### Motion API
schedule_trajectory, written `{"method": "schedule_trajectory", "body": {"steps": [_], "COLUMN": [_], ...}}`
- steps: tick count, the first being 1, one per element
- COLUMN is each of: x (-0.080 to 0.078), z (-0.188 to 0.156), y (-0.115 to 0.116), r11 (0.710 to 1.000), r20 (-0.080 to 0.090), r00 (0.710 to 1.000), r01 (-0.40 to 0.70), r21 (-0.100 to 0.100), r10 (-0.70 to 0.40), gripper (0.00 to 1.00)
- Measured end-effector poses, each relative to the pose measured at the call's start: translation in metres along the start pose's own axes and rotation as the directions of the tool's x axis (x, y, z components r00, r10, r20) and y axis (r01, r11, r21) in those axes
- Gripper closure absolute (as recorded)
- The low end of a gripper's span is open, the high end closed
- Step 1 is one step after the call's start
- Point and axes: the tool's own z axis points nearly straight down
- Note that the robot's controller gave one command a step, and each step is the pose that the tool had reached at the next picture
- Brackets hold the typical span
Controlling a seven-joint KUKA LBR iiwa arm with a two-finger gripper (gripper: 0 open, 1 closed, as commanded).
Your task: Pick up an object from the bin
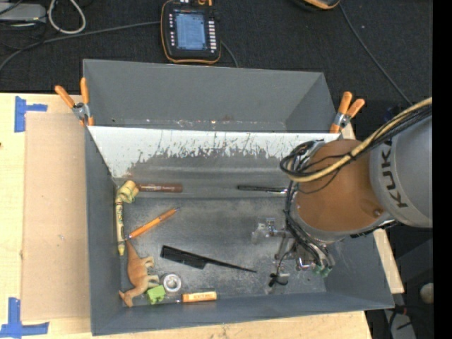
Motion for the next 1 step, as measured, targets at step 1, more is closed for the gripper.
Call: {"method": "schedule_trajectory", "body": {"steps": [1], "x": [-0.0018], "z": [-0.0029], "y": [0.0001], "r11": [1.000], "r20": [0.007], "r00": [1.000], "r01": [0.000], "r21": [0.000], "r10": [0.000], "gripper": [0.00]}}
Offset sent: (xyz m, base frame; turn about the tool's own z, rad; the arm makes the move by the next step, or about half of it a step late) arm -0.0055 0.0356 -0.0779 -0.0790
